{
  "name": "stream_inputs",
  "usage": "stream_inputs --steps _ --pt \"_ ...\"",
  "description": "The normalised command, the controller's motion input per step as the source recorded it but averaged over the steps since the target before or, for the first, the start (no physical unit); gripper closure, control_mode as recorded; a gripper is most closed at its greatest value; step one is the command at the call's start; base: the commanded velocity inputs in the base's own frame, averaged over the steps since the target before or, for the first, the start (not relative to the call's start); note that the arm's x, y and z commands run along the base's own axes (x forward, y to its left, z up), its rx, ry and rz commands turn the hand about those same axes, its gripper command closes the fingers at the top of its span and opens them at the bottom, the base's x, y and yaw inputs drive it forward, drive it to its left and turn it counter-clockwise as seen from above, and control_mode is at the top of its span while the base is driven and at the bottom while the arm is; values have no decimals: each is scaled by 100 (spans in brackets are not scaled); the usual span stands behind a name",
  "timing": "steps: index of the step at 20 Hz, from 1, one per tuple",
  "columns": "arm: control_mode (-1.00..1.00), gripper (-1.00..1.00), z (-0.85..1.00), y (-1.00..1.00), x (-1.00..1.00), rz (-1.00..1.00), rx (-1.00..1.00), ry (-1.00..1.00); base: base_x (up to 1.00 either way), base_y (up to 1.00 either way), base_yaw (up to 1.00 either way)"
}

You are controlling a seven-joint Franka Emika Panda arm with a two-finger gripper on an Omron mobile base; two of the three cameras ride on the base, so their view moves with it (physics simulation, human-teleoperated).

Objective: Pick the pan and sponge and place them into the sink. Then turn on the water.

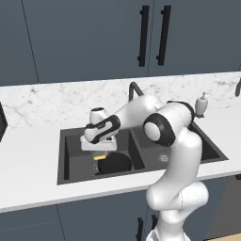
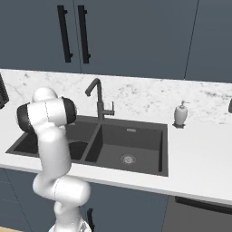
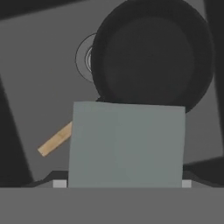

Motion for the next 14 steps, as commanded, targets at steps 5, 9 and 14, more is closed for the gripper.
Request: stream_inputs --steps 5,9,14 --pt "-100 100 -37 12 21 -6 0 0 0 0 0" --pt "-100 100 -40 11 13 -7 -1 0 0 0 0" --pt "-100 100 -32 0 10 -5 0 0 0 0 0"
